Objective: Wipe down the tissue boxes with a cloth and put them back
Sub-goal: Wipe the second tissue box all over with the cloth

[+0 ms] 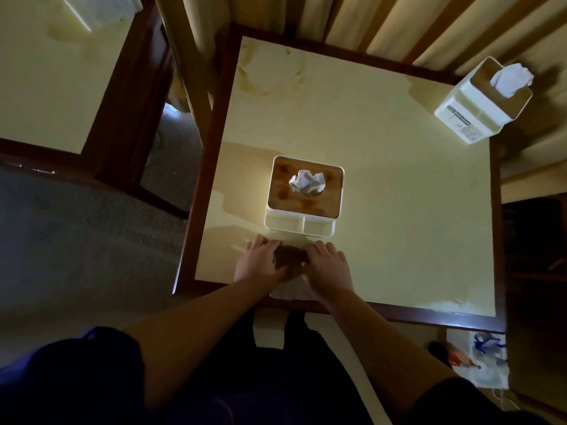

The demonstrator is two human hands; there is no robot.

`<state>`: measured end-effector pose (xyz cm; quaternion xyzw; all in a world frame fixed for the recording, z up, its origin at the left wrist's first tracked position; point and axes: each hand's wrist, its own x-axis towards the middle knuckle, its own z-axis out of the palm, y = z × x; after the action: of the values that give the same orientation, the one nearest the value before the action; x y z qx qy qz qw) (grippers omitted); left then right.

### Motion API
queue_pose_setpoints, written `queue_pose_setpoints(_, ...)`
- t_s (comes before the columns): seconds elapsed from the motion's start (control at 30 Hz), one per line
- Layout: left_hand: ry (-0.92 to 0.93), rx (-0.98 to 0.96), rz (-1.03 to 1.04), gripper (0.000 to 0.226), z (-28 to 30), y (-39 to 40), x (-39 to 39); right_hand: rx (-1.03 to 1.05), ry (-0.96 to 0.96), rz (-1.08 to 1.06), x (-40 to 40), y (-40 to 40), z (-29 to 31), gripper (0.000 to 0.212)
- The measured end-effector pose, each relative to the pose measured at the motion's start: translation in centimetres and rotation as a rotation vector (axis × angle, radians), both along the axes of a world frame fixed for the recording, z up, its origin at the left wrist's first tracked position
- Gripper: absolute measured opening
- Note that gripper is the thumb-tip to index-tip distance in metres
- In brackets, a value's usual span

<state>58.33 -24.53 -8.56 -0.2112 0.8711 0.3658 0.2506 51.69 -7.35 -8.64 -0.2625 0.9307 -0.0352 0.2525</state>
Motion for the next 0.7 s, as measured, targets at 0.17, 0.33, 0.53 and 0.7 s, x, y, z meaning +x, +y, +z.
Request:
queue_pose_setpoints(0.17, 0.059, -0.158, -0.132, 0.062, -0.8, 1.6, -0.1, 0.006, -0.102, -0.028, 0.1, 1.0, 1.3, 0.023)
queue_pose_setpoints(0.33, 0.054, -0.030, -0.058, 0.030, 0.3, 3.0, 0.0, -0.161, -0.150, 0.006, -0.3, 4.4, 3.0, 0.024)
queue_pose_setpoints(0.53, 0.204, 0.128, 0.120, 0.032, 3.0, 5.8, 0.7, -0.309, -0.134, -0.054, -1.4, 9.8, 5.3, 0.020)
queue_pose_setpoints(0.7, 0.423, 0.007, -0.074, 0.050, 7.7, 8.3, -0.2, -0.376, -0.265, -0.076, -2.9, 13.6, 6.5, 0.054)
